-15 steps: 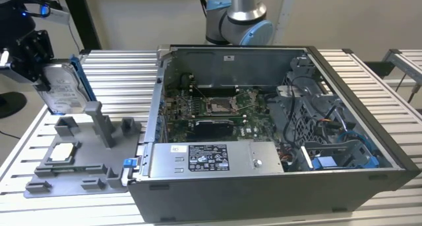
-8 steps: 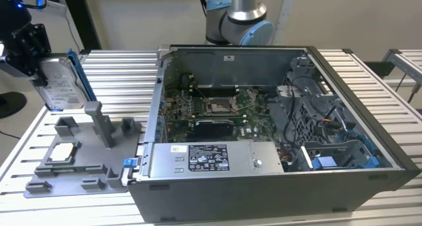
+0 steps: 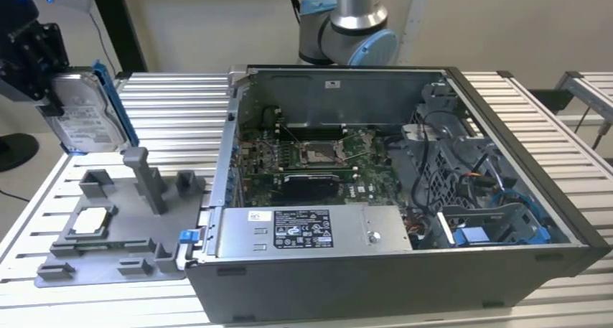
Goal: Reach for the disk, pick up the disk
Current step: 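Pick up the disk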
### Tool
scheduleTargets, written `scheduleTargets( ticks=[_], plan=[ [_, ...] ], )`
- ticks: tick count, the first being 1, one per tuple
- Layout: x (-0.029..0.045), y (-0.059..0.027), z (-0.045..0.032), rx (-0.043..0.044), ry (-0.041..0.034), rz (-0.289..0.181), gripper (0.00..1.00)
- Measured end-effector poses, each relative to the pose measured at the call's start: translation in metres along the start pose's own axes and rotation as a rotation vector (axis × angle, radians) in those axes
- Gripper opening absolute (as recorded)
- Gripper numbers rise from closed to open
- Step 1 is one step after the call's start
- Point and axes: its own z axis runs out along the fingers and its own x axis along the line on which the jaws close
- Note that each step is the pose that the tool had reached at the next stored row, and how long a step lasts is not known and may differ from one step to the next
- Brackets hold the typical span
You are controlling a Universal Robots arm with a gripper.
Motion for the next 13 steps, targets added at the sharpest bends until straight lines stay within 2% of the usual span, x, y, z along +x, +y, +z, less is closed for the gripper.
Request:
scheduleTargets(
  ticks=[13],
  plan=[
    [-0.001,-0.0005,-0.0278,0.0,0.0,0.0,0.0]
  ],
)
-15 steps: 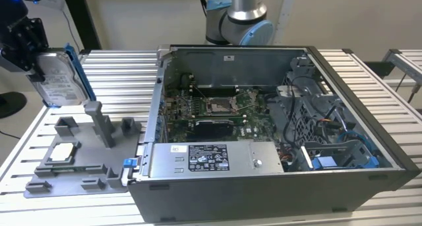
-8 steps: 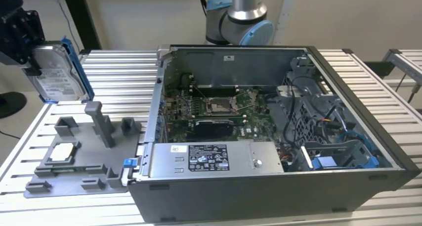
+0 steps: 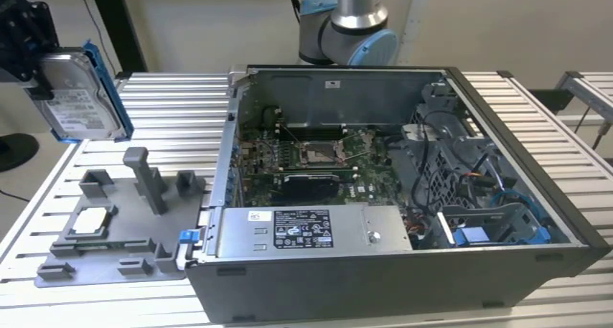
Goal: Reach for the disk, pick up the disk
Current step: 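Pick up the disk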
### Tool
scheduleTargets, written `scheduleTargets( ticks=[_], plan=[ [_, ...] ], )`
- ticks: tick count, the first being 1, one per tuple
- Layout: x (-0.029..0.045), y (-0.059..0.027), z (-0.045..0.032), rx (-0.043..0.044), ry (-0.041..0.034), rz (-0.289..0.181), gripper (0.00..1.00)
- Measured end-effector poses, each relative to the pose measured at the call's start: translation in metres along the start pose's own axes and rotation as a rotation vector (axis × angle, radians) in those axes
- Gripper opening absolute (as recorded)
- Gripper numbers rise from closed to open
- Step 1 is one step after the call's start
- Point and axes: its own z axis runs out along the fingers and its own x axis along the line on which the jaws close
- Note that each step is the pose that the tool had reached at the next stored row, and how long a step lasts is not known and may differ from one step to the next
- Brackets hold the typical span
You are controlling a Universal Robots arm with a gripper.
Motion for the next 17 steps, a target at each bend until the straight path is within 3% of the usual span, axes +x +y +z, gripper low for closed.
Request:
scheduleTargets(
  ticks=[17],
  plan=[
    [-0.0017,-0.0008,-0.0489,0.0,0.0,0.0,0.0]
  ],
)
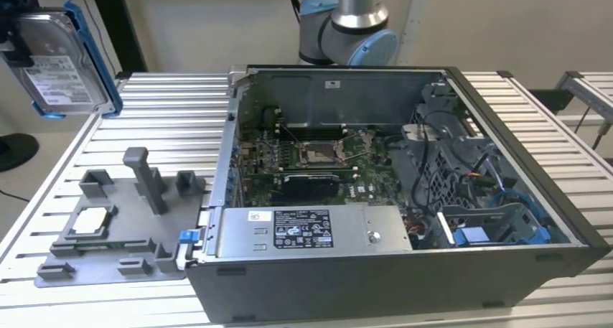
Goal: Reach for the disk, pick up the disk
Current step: 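Pick up the disk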
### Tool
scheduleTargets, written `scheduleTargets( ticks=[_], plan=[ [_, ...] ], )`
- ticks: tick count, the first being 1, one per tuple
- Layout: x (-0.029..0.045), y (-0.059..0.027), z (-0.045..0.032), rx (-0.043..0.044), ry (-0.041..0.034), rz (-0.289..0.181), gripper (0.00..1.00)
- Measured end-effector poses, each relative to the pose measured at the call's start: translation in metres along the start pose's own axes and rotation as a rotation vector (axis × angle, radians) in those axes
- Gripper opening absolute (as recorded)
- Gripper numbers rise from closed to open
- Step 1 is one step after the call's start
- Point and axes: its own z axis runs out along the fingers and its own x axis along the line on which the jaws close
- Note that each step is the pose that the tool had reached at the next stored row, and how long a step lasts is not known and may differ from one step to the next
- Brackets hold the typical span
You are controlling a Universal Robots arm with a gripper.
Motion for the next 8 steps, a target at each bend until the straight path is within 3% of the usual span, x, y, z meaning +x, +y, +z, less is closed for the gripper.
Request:
scheduleTargets(
  ticks=[8],
  plan=[
    [-0.0009,-0.0004,-0.0243,0.0001,-0.0001,0.0,0.0]
  ],
)
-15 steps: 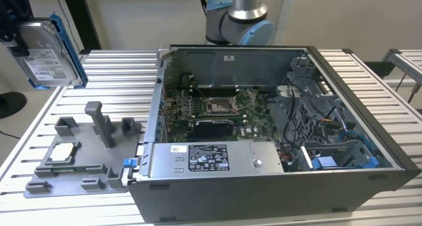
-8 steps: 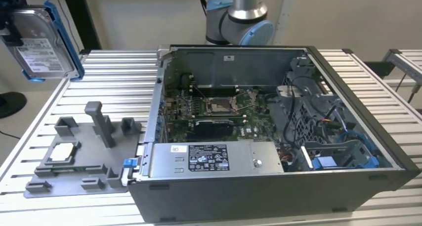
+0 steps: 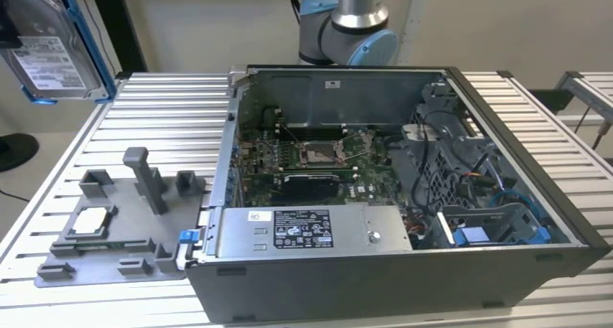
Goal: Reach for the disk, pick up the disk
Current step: 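Pick up the disk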
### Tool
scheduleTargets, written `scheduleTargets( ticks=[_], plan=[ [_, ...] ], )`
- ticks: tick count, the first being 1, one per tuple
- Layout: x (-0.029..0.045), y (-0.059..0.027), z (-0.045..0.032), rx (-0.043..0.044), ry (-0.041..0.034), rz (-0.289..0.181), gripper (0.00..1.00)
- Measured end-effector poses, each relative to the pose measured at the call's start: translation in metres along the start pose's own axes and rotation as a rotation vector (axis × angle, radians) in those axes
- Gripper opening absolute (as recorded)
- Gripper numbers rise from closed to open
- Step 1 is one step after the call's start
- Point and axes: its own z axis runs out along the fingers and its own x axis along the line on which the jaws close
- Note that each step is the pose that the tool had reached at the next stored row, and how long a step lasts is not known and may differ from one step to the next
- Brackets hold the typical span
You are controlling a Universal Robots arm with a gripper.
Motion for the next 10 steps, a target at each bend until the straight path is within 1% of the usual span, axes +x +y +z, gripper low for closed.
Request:
scheduleTargets(
  ticks=[7,9,10],
  plan=[
    [-0.0007,-0.0004,-0.0192,-0.0002,0.0001,0.0,0.0],
    [-0.0008,-0.0004,-0.0236,0.0,0.0001,0.0,0.0],
    [-0.0008,-0.0004,-0.0242,-0.0001,0.0001,0.0,0.0]
  ],
)
